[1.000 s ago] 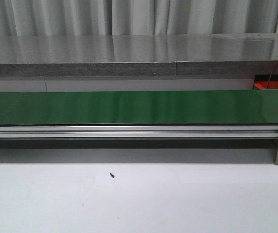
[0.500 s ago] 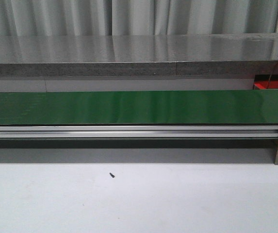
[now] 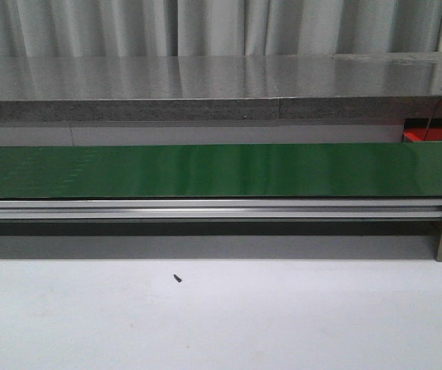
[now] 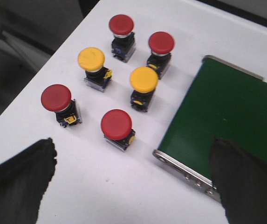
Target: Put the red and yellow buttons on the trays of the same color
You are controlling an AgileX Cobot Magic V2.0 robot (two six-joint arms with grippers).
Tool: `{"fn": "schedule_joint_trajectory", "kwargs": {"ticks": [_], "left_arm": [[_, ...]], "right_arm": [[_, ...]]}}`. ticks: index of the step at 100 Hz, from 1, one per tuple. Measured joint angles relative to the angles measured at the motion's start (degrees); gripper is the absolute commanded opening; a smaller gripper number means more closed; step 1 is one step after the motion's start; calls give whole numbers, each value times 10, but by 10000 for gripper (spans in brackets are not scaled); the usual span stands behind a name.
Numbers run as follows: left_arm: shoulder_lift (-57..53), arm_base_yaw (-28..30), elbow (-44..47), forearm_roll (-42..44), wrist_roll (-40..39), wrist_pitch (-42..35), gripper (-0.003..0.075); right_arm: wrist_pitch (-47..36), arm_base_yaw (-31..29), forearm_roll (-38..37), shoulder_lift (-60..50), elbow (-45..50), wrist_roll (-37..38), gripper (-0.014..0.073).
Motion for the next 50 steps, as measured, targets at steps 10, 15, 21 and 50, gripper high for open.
{"fn": "schedule_joint_trajectory", "kwargs": {"ticks": [10, 15, 21, 50], "left_arm": [[66, 19, -21, 1, -2, -4, 627], [96, 24, -32, 1, -2, -7, 627], [133, 28, -41, 1, -2, -13, 627], [255, 28, -82, 1, -2, -30, 627]], "right_arm": [[0, 0, 0, 0, 0, 0, -69], [0, 0, 0, 0, 0, 0, -69], [0, 0, 0, 0, 0, 0, -69], [0, 0, 0, 0, 0, 0, -69]]}}
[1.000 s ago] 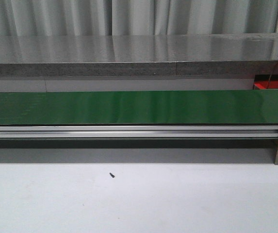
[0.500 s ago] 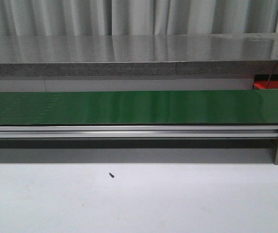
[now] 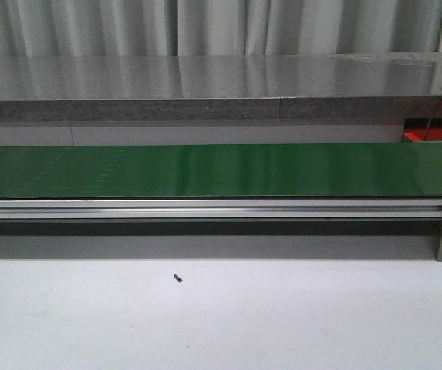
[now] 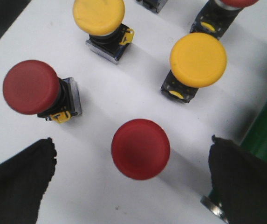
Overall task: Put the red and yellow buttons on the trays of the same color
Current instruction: 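Grasp a red button with the left gripper and carry it over the conveyor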
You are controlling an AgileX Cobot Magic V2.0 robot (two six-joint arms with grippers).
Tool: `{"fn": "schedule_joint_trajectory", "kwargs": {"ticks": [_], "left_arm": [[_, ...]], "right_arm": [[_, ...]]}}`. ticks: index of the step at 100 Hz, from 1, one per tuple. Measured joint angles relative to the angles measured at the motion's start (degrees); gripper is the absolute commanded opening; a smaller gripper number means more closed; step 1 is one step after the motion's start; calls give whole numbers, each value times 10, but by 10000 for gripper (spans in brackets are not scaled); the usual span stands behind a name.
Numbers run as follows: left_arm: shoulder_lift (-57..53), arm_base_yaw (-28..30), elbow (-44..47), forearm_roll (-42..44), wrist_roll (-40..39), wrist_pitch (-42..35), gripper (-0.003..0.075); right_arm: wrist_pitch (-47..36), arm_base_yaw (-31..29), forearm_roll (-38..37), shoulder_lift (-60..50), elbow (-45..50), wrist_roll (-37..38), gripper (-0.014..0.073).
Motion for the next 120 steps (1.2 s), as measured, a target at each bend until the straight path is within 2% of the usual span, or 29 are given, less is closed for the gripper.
{"fn": "schedule_joint_trajectory", "kwargs": {"ticks": [77, 96, 120], "left_arm": [[87, 0, -20, -8, -1, -35, 615], [87, 0, -20, -12, -1, -38, 494], [87, 0, -22, -15, -1, -34, 216]], "right_arm": [[0, 0, 0, 0, 0, 0, -69], [0, 0, 0, 0, 0, 0, -69], [0, 0, 0, 0, 0, 0, -69]]}}
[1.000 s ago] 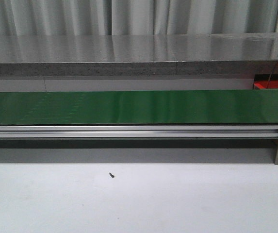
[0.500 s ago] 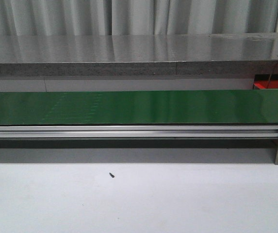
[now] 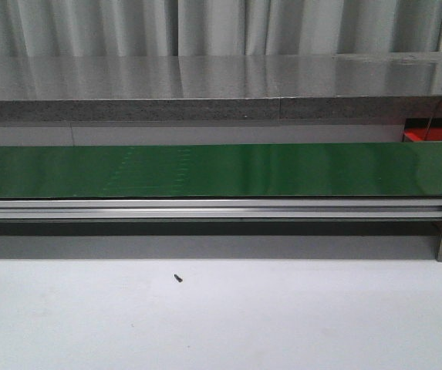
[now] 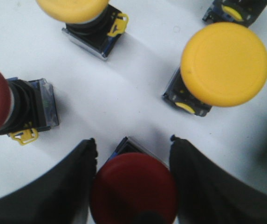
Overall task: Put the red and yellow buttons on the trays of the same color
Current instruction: 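Grasp a red button with the left gripper and carry it over the conveyor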
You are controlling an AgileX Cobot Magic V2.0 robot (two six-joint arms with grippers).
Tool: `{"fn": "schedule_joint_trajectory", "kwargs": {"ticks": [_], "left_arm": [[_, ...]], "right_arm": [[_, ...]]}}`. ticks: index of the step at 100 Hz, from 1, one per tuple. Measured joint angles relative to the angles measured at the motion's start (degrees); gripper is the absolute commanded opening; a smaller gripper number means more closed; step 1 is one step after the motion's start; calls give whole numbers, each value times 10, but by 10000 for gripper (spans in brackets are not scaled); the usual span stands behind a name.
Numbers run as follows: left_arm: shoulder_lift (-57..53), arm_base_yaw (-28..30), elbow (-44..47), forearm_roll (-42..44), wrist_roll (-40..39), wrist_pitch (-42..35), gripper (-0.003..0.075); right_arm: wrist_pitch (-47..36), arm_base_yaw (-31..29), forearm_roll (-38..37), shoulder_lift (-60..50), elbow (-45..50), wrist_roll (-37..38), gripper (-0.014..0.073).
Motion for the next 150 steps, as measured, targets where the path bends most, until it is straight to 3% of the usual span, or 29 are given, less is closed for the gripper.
{"fn": "schedule_joint_trajectory", "kwargs": {"ticks": [16, 35, 61, 80, 112, 150], "left_arm": [[0, 0, 0, -1, 0, 6, 81], [-26, 0, 0, -4, 0, 29, 8], [-131, -3, -6, -19, 2, 59, 9], [-169, -33, -44, -62, 46, 97, 9], [-160, -123, -58, -85, 76, 116, 9], [-97, -151, -58, -86, 76, 128, 22]], "right_arm": [[0, 0, 0, 0, 0, 0, -69], [0, 0, 0, 0, 0, 0, -69], [0, 0, 0, 0, 0, 0, -69], [0, 0, 0, 0, 0, 0, -69], [0, 0, 0, 0, 0, 0, -69], [0, 0, 0, 0, 0, 0, -69]]}}
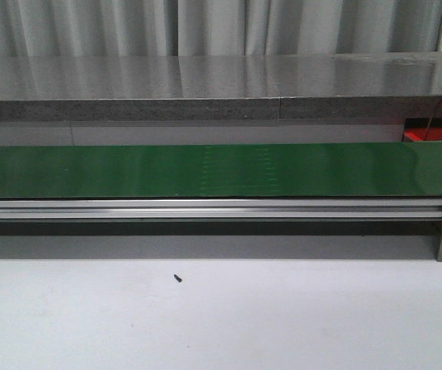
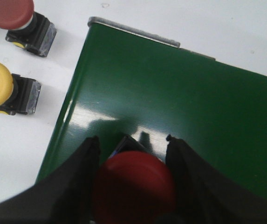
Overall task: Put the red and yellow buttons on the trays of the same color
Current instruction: 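Grasp a red button with the left gripper and carry it over the conveyor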
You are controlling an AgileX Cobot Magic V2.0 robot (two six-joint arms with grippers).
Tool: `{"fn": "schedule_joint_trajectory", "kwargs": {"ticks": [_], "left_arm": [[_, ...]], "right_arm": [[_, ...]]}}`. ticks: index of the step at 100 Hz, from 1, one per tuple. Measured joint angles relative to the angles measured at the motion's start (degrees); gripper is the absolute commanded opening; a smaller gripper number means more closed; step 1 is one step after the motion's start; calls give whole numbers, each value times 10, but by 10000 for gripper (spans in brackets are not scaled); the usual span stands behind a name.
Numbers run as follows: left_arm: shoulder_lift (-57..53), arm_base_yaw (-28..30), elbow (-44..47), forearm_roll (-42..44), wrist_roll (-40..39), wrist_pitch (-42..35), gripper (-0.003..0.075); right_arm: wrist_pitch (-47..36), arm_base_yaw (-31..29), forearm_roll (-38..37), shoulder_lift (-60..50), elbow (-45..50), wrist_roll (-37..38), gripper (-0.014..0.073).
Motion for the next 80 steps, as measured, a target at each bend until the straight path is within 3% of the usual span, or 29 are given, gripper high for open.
{"fn": "schedule_joint_trajectory", "kwargs": {"ticks": [15, 34, 41, 80], "left_arm": [[8, 0, 0, -4, 16, 0, 162], [8, 0, 0, -28, 46, 0, 522], [8, 0, 0, -37, 55, 0, 603], [-52, 12, -1, -55, 69, -10, 621]], "right_arm": [[0, 0, 0, 0, 0, 0, -69], [0, 0, 0, 0, 0, 0, -69], [0, 0, 0, 0, 0, 0, -69], [0, 0, 0, 0, 0, 0, -69]]}}
